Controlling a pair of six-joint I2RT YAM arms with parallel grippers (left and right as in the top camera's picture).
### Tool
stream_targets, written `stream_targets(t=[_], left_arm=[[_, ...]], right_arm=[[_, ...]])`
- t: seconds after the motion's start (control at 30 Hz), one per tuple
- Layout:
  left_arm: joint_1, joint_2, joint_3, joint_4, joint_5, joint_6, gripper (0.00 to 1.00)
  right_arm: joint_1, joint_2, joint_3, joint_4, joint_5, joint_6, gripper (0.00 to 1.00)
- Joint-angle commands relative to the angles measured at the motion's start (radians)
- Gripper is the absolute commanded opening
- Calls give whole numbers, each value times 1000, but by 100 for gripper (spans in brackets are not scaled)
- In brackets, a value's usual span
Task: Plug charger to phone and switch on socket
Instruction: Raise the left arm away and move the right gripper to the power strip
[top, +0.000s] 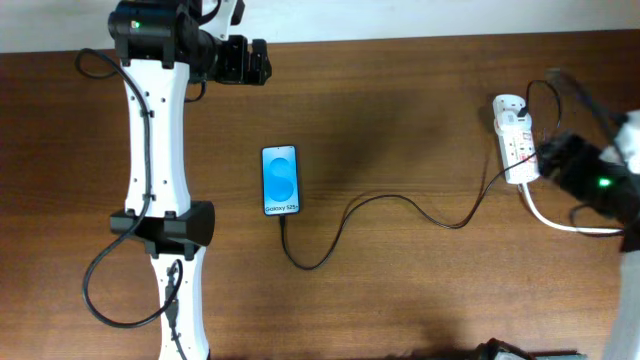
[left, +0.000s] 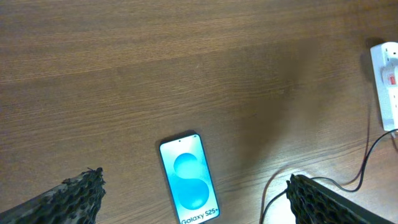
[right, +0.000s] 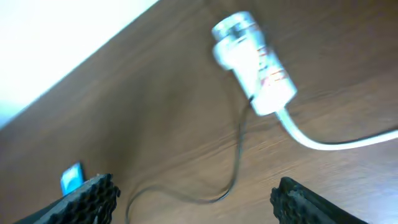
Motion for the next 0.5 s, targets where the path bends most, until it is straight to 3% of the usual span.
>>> stream_targets(t=[0.0,0.27,0.47], left_arm=[[5,-6,7,-1,14,16,99],[5,-6,7,-1,14,16,99],[5,-6,7,-1,14,16,99]], right_arm=[[-150,67,121,-17,-86,-54,80],[-301,386,463,-167,-123,-71,81],[-343,549,496,-82,-117,-9,87]])
